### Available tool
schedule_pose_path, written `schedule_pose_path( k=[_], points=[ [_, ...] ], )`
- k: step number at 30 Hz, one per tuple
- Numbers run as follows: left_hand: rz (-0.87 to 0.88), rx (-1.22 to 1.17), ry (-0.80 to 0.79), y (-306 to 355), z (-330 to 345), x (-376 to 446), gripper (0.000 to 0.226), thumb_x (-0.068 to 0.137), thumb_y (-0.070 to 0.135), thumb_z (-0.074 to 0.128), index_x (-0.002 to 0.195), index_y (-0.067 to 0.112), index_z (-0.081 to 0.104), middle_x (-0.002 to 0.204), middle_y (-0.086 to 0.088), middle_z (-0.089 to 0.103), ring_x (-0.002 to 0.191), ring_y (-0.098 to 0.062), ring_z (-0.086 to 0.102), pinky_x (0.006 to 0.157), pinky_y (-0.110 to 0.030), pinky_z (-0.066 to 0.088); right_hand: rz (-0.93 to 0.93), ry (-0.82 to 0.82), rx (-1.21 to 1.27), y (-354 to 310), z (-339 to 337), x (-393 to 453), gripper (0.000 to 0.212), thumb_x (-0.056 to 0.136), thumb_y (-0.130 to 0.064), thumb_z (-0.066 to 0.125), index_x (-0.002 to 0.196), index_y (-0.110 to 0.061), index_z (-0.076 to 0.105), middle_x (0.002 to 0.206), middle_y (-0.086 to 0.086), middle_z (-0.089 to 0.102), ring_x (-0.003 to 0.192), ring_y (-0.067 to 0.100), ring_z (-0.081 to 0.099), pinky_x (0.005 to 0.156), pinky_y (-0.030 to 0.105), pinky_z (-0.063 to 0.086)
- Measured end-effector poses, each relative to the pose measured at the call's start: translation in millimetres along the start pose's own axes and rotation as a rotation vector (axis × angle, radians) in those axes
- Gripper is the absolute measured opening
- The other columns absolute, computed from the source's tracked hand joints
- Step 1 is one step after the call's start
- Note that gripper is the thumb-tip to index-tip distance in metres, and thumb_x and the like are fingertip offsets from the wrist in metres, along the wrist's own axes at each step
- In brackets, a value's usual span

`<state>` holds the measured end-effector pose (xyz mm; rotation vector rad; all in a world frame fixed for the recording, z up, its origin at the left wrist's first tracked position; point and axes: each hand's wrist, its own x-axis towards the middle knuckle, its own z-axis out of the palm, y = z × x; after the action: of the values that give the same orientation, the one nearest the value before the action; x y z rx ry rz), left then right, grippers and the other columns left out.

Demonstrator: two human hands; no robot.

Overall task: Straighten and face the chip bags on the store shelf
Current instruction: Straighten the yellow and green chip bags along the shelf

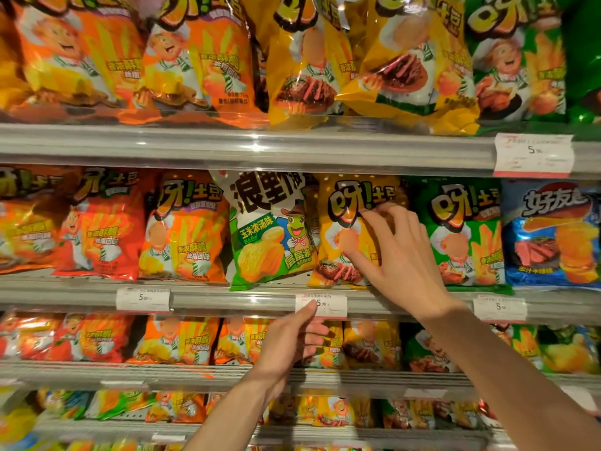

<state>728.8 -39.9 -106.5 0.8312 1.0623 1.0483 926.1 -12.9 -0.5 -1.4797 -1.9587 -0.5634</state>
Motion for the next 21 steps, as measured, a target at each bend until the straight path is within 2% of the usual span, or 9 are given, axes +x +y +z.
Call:
schedule_pose_path(
  k=[2, 6, 9, 12, 15, 19, 21],
  points=[
    [0.0, 0.011, -0.002, 1.0, 0.6, -0.9, 0.045, 0.091, 0.045, 0.068, 0.097, 0.0, 0.075, 0.08, -0.01, 0.075, 0.061, -0.012, 0.064, 0.06, -0.024, 0.049, -0.078, -0.006, -0.006, -8.4, 1.6, 12.4, 0.054, 0.095, -0.05, 0.057, 0.137, -0.016, 0.054, 0.133, 0.015, 0.05, 0.123, 0.031, 0.046, 0.096, 0.046, 0.043],
    [0.01, 0.037, -0.007, 2.7, 1.5, -4.7, 0.049, 0.092, 0.047, 0.067, 0.101, -0.001, 0.075, 0.082, -0.009, 0.076, 0.063, -0.012, 0.064, 0.062, -0.024, 0.05, -0.226, -0.114, -0.036, -34.2, 8.0, 37.4, 0.062, 0.094, -0.056, 0.053, 0.145, -0.021, 0.046, 0.136, 0.017, 0.053, 0.125, 0.035, 0.049, 0.098, 0.047, 0.043],
    [0.013, 0.049, -0.01, 3.3, 0.5, -6.4, 0.052, 0.092, 0.048, 0.066, 0.104, -0.002, 0.074, 0.083, -0.008, 0.077, 0.065, -0.012, 0.065, 0.062, -0.023, 0.051, -0.36, -0.193, -0.071, -54.7, 16.8, 52.2, 0.068, 0.094, -0.057, 0.053, 0.151, -0.026, 0.036, 0.145, 0.017, 0.047, 0.13, 0.036, 0.048, 0.101, 0.048, 0.043],
    [0.01, 0.051, -0.008, 3.7, 0.2, -6.0, 0.052, 0.091, 0.048, 0.066, 0.104, -0.002, 0.074, 0.084, -0.009, 0.078, 0.065, -0.011, 0.065, 0.062, -0.023, 0.05, -0.449, -0.243, -0.078, -64.7, 26.2, 66.9, 0.075, 0.093, -0.062, 0.051, 0.156, -0.03, 0.026, 0.156, 0.01, 0.038, 0.138, 0.032, 0.042, 0.109, 0.05, 0.037],
    [0.01, 0.061, -0.009, 3.2, -0.2, -5.4, 0.051, 0.091, 0.049, 0.066, 0.103, 0.0, 0.076, 0.086, -0.008, 0.079, 0.065, -0.01, 0.065, 0.064, -0.023, 0.051, -0.462, -0.271, -0.062, -65.5, 34.4, 76.7, 0.077, 0.092, -0.068, 0.043, 0.157, -0.034, 0.019, 0.164, 0.001, 0.026, 0.15, 0.027, 0.024, 0.12, 0.049, 0.023],
    [0.016, 0.083, -0.007, 3.1, -1.5, -4.5, 0.051, 0.091, 0.052, 0.066, 0.102, 0.003, 0.077, 0.088, -0.008, 0.08, 0.067, -0.01, 0.066, 0.068, -0.025, 0.051, -0.426, -0.283, -0.032, -66.8, 40.2, 75.3, 0.075, 0.091, -0.069, 0.042, 0.155, -0.034, 0.021, 0.163, 0.002, 0.028, 0.149, 0.027, 0.027, 0.115, 0.053, 0.031],
    [0.019, 0.083, -0.009, 3.1, -1.6, -4.1, 0.052, 0.091, 0.051, 0.065, 0.102, 0.002, 0.077, 0.088, -0.008, 0.08, 0.066, -0.009, 0.066, 0.066, -0.024, 0.051, -0.416, -0.264, -0.02, -67.8, 41.2, 73.8, 0.075, 0.092, -0.068, 0.044, 0.155, -0.033, 0.024, 0.164, 0.002, 0.026, 0.15, 0.026, 0.023, 0.116, 0.053, 0.03]
  ],
)
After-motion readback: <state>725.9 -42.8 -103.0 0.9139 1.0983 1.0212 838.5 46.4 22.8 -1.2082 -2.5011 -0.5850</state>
